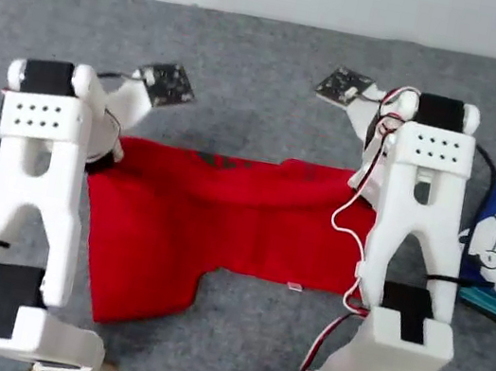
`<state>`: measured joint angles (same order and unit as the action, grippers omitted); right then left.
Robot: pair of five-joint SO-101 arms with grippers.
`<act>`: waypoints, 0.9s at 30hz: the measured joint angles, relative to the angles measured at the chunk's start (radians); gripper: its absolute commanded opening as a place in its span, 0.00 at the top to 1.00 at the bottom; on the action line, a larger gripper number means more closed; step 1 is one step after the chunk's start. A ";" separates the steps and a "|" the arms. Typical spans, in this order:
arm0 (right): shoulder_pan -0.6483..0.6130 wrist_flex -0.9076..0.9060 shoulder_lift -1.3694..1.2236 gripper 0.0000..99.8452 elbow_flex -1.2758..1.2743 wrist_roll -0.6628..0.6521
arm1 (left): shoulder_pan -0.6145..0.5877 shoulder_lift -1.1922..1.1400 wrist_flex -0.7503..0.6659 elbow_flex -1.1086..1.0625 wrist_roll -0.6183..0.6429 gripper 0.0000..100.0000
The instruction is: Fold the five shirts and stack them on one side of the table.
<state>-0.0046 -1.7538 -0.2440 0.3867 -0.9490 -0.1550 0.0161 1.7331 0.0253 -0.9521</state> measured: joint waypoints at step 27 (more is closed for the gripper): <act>0.020 0.170 0.319 0.99 -0.651 -0.072 | -0.064 0.199 -0.129 -0.471 -0.066 0.99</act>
<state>0.0153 -1.5835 0.0752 -0.2639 -1.0211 -0.2194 0.2156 1.6042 -0.4457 -1.0180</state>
